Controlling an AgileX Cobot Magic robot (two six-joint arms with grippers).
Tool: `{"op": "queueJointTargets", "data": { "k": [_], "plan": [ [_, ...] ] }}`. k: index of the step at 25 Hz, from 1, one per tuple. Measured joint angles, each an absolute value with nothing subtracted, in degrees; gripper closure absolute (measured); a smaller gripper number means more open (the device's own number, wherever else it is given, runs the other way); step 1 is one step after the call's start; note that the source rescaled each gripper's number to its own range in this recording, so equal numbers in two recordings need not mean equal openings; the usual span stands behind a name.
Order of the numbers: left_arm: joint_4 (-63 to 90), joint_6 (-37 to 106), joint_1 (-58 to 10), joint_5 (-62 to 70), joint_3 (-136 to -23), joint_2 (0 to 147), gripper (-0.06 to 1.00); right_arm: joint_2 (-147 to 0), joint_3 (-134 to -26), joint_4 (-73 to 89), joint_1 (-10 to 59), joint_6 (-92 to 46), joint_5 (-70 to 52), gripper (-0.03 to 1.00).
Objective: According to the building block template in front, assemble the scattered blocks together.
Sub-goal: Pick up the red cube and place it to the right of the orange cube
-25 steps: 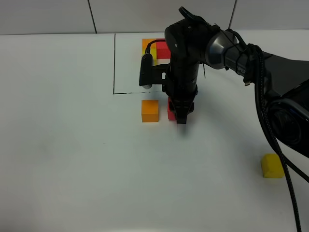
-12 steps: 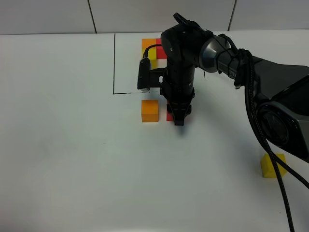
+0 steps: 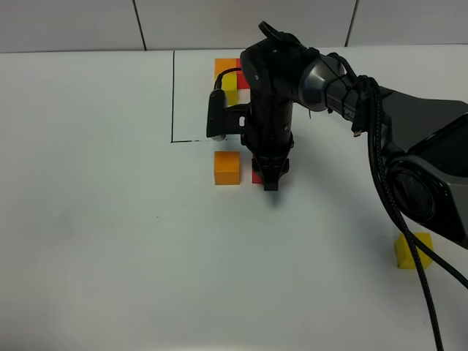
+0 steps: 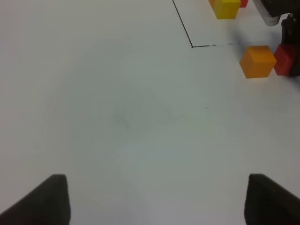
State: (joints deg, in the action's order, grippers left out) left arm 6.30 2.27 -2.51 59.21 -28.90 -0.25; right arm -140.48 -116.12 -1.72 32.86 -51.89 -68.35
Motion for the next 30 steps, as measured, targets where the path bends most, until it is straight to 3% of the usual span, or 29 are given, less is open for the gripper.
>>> {"op": "queueJointTargets", "data": {
  "k": [30],
  "plan": [
    [6.3, 2.3, -2.5, 59.2, -28.9, -0.2, 0.15, -140.5, -116.1, -0.9, 34.0, -51.9, -66.3, 0.95]
  ]
}}
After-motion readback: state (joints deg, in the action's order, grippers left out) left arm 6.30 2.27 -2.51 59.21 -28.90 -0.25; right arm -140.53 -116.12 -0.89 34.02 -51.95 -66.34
